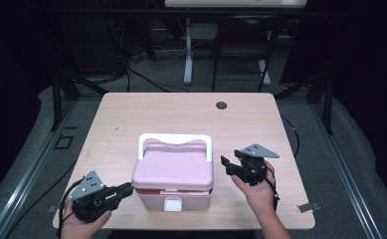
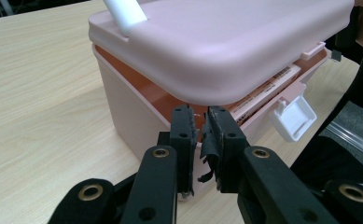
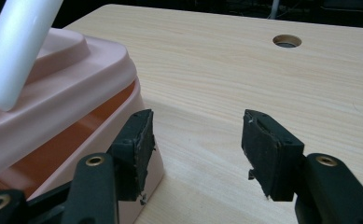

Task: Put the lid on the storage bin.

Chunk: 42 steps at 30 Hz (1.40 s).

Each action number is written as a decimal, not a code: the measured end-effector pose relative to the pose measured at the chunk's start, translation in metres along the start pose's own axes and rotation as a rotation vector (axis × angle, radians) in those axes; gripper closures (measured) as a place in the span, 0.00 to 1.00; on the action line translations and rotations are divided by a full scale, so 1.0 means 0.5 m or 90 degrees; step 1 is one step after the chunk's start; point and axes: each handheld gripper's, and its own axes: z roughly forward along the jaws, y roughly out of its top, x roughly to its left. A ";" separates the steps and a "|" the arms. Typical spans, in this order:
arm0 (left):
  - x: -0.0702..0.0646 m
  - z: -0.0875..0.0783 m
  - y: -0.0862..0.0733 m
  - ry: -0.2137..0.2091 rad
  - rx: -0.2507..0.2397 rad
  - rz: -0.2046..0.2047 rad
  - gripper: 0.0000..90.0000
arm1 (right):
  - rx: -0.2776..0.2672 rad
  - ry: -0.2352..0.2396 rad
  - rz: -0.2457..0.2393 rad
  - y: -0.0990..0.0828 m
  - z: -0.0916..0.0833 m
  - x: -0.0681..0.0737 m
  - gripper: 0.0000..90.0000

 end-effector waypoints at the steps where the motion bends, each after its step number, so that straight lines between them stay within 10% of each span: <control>1: 0.000 0.000 -0.001 0.000 0.002 -0.001 0.89 | 0.000 0.000 0.001 0.000 0.000 0.000 0.48; 42: 0.010 0.007 -0.029 0.004 0.016 -0.024 0.89 | -0.004 -0.005 0.001 -0.002 -0.001 -0.005 0.48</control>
